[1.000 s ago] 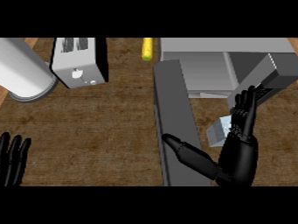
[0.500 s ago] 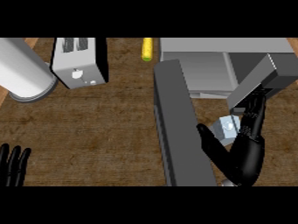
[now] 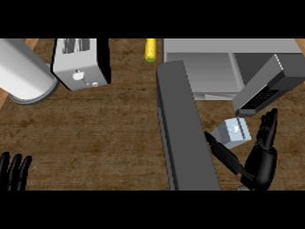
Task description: Pick up the milk, place it into the microwave and close the microwave
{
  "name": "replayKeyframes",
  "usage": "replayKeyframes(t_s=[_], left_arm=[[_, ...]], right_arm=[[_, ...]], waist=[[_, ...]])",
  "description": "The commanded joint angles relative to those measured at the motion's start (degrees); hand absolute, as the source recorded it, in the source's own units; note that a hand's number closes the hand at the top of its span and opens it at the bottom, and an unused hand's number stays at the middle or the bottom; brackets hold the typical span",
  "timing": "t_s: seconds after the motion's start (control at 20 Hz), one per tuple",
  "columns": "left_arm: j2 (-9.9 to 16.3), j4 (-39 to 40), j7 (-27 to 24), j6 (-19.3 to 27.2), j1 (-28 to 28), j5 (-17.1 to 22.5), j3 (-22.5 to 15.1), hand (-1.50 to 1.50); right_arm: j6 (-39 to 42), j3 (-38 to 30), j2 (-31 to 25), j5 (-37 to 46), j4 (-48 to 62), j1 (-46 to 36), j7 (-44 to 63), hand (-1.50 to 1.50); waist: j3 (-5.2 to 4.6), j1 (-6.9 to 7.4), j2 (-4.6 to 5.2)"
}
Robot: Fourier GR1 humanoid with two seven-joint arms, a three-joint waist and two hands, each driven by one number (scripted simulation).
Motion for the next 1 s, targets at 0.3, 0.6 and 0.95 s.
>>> replayKeyframes(t_s=[0.3, 0.6, 0.95], left_arm=[[-0.09, -0.77, -0.90, 0.65, 0.42, 0.06, -0.18, -1.50], [0.05, -1.66, 2.11, 0.89, -0.61, 1.95, 0.19, -1.50], [0.76, -0.14, 0.96, -0.20, -0.48, 2.25, 2.15, -1.50]], right_arm=[[8.61, -7.30, -2.52, -6.83, 10.93, -3.61, -5.10, -1.50], [11.48, -9.38, -1.84, -8.49, 16.31, -0.85, -11.41, -1.50], [15.42, -16.01, -2.72, -12.06, 28.25, -6.62, -17.81, -1.50]], waist=[[0.01, 0.13, 0.10], [0.00, -0.08, 0.08], [0.02, 0.02, 0.12]])
